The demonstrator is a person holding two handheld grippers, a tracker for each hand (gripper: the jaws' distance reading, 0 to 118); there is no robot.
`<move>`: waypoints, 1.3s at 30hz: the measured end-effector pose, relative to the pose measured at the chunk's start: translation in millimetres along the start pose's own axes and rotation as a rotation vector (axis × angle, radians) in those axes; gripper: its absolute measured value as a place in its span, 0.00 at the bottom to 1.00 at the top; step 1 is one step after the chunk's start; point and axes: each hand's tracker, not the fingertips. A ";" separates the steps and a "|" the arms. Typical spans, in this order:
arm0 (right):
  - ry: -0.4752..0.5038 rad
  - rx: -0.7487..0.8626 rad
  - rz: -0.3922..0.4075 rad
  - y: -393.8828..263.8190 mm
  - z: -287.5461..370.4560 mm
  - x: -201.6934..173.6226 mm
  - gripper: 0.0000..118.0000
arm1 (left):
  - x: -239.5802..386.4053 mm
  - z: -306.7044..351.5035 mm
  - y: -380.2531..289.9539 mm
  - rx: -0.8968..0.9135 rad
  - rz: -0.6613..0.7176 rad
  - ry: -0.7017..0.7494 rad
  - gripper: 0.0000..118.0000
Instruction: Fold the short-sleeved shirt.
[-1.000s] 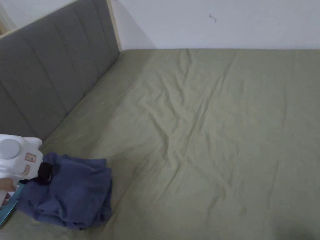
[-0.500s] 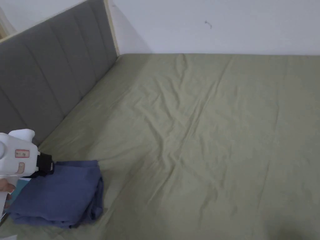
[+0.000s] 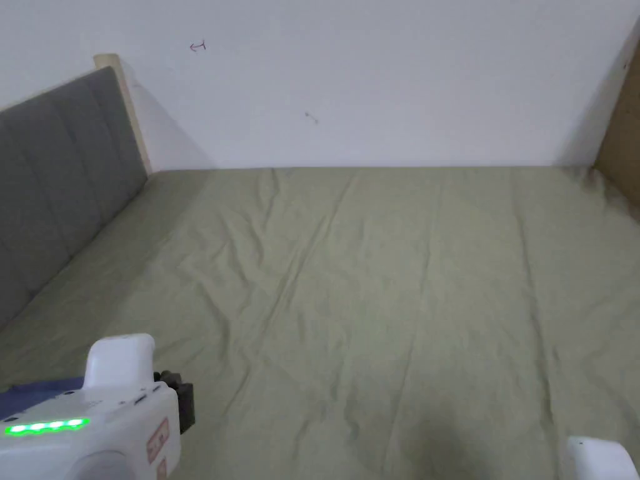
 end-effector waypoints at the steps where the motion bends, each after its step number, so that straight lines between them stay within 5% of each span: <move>1: -0.009 0.047 0.005 0.0 9.4 -1.9 0.04 | 13.6 9.4 -1.1 0.023 -0.005 0.004 0.00; 10: -0.123 0.348 0.147 2.5 77.8 -31.9 0.04 | 79.5 80.8 0.7 0.302 -0.077 0.077 0.00; 17: -0.163 0.606 0.172 4.0 116.5 -54.4 0.10 | 97.2 117.5 -0.6 0.496 -0.042 0.060 0.02; 19: -0.211 0.647 0.212 3.4 122.4 -59.4 0.34 | 96.3 128.7 -1.2 0.539 -0.032 0.020 0.25; 20: -0.223 0.658 0.230 3.5 123.6 -60.7 0.49 | 98.3 131.5 -1.7 0.534 -0.046 0.021 0.45; 21: -0.225 0.662 0.224 3.9 124.8 -60.5 0.66 | 99.8 132.5 -0.1 0.527 -0.057 0.024 0.77; 23: -0.214 0.680 0.195 4.9 130.2 -59.8 0.78 | 101.1 134.9 -1.2 0.532 -0.070 0.019 0.99; 29: -0.283 0.873 0.177 -2.4 145.9 -63.0 0.91 | 106.2 146.2 1.1 0.530 -0.048 0.030 1.00; 33: -0.299 0.845 0.192 3.1 147.5 -62.9 0.91 | 118.4 148.3 1.6 0.421 -0.181 0.079 0.93; 39: -0.292 0.835 0.178 4.0 144.6 -61.7 0.91 | 111.7 154.7 -2.3 0.437 -0.054 -0.038 0.92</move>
